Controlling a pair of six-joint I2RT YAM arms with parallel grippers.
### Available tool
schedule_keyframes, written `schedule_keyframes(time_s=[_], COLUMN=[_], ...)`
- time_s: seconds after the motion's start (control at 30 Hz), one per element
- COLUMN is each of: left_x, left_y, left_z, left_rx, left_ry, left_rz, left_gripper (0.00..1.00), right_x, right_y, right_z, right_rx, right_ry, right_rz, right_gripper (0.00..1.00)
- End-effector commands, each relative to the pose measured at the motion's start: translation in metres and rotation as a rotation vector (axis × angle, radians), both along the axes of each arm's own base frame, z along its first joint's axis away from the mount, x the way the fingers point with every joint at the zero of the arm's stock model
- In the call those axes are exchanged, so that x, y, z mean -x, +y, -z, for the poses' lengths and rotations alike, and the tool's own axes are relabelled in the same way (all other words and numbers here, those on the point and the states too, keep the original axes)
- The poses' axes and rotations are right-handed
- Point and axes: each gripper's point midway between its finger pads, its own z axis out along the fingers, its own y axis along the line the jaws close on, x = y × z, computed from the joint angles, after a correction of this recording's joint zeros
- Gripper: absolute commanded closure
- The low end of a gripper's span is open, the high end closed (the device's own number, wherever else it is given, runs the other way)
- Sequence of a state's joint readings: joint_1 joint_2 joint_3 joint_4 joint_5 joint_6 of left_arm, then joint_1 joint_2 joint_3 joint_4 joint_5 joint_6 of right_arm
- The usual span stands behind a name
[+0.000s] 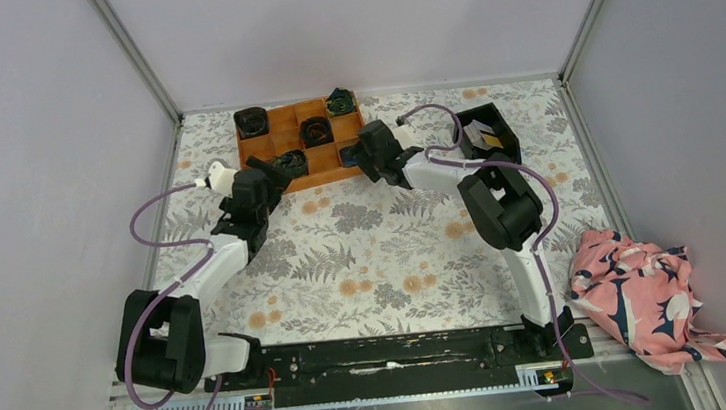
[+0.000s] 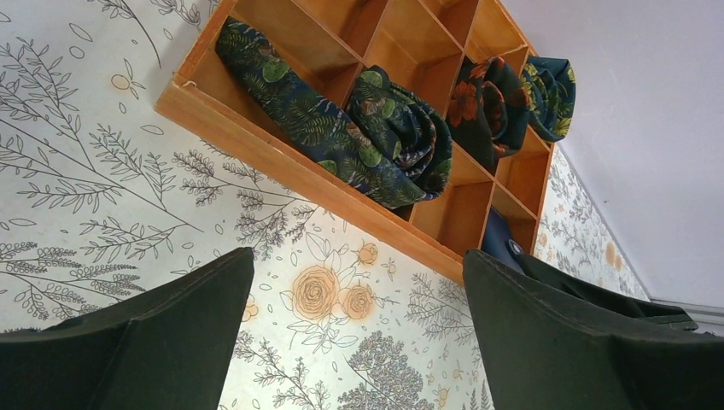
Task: Put the credit cards into the card holder
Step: Pick up the card holder from the center of the board, then place the card holder at the center of the board.
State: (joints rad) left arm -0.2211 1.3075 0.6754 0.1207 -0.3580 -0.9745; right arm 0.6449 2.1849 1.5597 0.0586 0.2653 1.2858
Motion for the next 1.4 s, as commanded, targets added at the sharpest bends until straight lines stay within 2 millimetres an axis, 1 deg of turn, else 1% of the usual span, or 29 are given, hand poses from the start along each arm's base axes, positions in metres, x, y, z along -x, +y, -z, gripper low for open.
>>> schedule_keyframes(time_s=[0.0,0.17,0.23,0.37,0.43,0.53,0.6,0.63,0.77,0.83,0.93,1.03,1.07,1.1,1.2,1.3,1.37], left_x=[-0.01,-0.01,-0.01,-0.009,-0.009,-0.008,-0.008,-0.008,-0.006,-0.004,0.0,0.007,0.01,0.015,0.027,0.039,0.046], left_y=[0.0,0.003,0.004,0.005,0.004,0.003,0.003,0.002,0.002,-0.001,-0.005,-0.011,-0.013,-0.015,-0.023,-0.035,-0.045], left_z=[-0.008,-0.006,-0.005,-0.004,-0.005,-0.007,-0.011,-0.013,-0.028,-0.037,-0.05,-0.056,-0.056,-0.053,-0.047,-0.036,-0.026], left_rx=[0.017,0.017,0.017,0.019,0.025,0.034,0.039,0.039,0.034,0.036,0.044,0.06,0.066,0.075,0.095,0.099,0.097], left_ry=[-0.047,-0.043,-0.042,-0.038,-0.039,-0.043,-0.051,-0.054,-0.078,-0.099,-0.131,-0.15,-0.152,-0.149,-0.148,-0.142,-0.126], left_rz=[-0.002,-0.01,-0.011,-0.014,-0.013,-0.012,-0.01,-0.007,0.006,0.024,0.059,0.097,0.109,0.12,0.145,0.175,0.196], left_gripper=[0.0,0.0,0.0,0.0,0.0,0.0,0.0,0.0,0.0,0.0,0.0,0.0,0.0,0.0,0.02,0.05,0.05], right_x=[-0.018,-0.022,-0.021,-0.018,-0.016,-0.013,-0.01,-0.008,0.005,0.017,0.04,0.067,0.078,0.091,0.125,0.158,0.176], right_y=[0.007,0.008,0.011,0.012,0.013,0.015,0.015,0.015,0.016,0.017,0.019,0.019,0.019,0.016,0.015,0.01,0.006], right_z=[-0.023,-0.025,-0.027,-0.03,-0.032,-0.04,-0.047,-0.055,-0.081,-0.091,-0.099,-0.097,-0.093,-0.082,-0.068,-0.044,-0.026], right_rx=[-0.074,-0.11,-0.121,-0.136,-0.136,-0.138,-0.136,-0.138,-0.121,-0.107,-0.084,-0.078,-0.079,-0.077,-0.105,-0.127,-0.133], right_ry=[-0.049,-0.071,-0.073,-0.081,-0.085,-0.108,-0.135,-0.157,-0.238,-0.271,-0.295,-0.294,-0.293,-0.276,-0.279,-0.267,-0.245], right_rz=[0.007,-0.009,-0.019,-0.039,-0.052,-0.085,-0.109,-0.124,-0.201,-0.249,-0.314,-0.367,-0.387,-0.407,-0.484,-0.546,-0.556], right_gripper=[0.41,0.69,0.77,0.81,0.86,0.94,0.98,1.0,1.0,1.0,1.0,1.0,1.0,1.0,1.0,1.0,1.0])
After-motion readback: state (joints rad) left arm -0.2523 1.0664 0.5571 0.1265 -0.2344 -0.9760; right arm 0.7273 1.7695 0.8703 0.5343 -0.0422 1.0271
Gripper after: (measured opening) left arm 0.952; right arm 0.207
